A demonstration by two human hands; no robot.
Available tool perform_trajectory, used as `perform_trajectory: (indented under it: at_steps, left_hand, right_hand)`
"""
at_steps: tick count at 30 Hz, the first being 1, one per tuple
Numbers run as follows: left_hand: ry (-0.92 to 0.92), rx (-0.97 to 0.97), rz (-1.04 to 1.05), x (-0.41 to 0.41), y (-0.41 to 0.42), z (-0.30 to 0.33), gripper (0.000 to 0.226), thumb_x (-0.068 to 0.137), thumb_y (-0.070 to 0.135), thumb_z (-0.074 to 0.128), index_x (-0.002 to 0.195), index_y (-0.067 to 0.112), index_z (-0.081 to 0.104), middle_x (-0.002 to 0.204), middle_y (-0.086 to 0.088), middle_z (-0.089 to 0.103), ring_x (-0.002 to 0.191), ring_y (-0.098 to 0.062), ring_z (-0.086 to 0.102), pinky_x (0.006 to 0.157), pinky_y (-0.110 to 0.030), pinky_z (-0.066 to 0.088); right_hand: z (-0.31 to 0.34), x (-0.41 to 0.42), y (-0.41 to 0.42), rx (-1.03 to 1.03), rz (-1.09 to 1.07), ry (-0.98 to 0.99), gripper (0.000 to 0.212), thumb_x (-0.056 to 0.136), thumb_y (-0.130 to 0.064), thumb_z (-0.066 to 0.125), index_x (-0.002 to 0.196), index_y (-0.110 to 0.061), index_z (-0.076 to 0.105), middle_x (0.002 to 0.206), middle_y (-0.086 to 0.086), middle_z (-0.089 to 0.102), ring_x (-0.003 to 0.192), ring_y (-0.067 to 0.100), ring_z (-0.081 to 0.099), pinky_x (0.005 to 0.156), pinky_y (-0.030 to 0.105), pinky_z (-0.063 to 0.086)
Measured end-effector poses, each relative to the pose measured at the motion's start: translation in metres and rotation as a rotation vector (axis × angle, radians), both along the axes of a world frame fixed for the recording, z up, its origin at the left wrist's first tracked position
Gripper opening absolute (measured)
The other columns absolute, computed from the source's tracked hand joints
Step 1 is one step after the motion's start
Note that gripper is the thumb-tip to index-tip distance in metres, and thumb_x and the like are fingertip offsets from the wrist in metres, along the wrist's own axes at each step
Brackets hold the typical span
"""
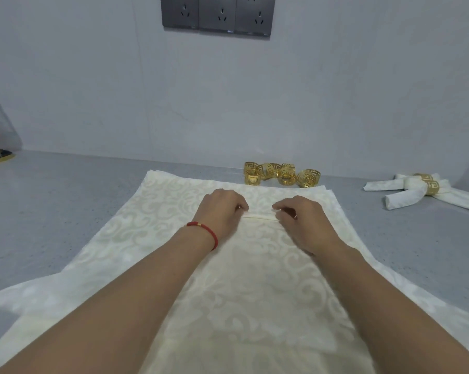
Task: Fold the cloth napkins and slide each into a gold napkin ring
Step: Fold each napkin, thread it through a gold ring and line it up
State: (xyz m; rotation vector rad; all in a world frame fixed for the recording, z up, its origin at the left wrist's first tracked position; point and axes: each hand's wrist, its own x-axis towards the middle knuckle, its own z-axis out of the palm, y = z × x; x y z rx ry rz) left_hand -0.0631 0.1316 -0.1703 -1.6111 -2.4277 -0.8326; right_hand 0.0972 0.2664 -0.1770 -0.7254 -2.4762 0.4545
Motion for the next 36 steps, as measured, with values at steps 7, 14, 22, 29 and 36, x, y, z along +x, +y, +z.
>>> perform_trajectory:
  at_steps: [7,14,22,29,36]
  left_hand:
    - [0.079,0.017,0.119,0.002,0.002,-0.015,0.023,0.092,0.018,0.056,0.070,0.026,0.059,0.082,0.007,0.045,0.085,-0.024,0.045,0.073,-0.034,0.033]
    - [0.551,-0.143,0.156,0.019,-0.008,-0.004,0.030,0.067,0.002,0.068,0.078,0.026,0.053,0.073,0.009,0.055,0.075,-0.019,0.041,0.072,-0.035,0.025]
    - [0.295,-0.107,0.128,0.018,-0.020,-0.005,0.027,0.090,0.007,0.050,0.089,0.025,0.070,0.080,0.005,0.068,0.073,-0.023,0.050,0.077,-0.032,0.034]
    - [0.218,-0.018,0.118,0.012,-0.024,-0.010,0.022,0.093,0.011,0.053,0.080,0.023,0.066,0.077,0.005,0.062,0.079,-0.023,0.057,0.074,-0.034,0.036]
    - [0.423,-0.150,0.146,0.018,-0.034,0.001,0.028,0.079,0.002,0.059,0.088,0.028,0.056,0.085,0.009,0.054,0.092,-0.019,0.051,0.075,-0.033,0.021]
  right_hand:
    - [-0.003,-0.003,0.004,0.182,-0.030,-0.104,0.010,0.097,-0.021,0.064,0.090,-0.021,0.071,0.090,-0.007,0.069,0.096,0.024,0.058,0.086,0.042,0.044]
    - [0.005,0.005,-0.002,0.488,0.064,-0.260,0.026,0.081,-0.002,0.066,0.091,-0.025,0.059,0.089,-0.006,0.058,0.088,0.024,0.054,0.076,0.038,0.036]
    - [0.002,0.020,-0.003,0.104,0.036,-0.103,0.018,0.096,-0.017,0.056,0.097,-0.024,0.073,0.096,-0.009,0.066,0.091,0.016,0.061,0.092,0.044,0.044]
    - [0.002,0.020,0.000,0.131,-0.055,-0.188,0.007,0.097,-0.034,0.062,0.092,-0.033,0.067,0.094,-0.011,0.061,0.101,0.015,0.051,0.088,0.039,0.025]
    - [0.012,0.023,-0.008,0.356,0.020,-0.300,0.015,0.089,-0.011,0.058,0.088,-0.027,0.056,0.089,-0.010,0.059,0.092,0.017,0.054,0.089,0.038,0.030]
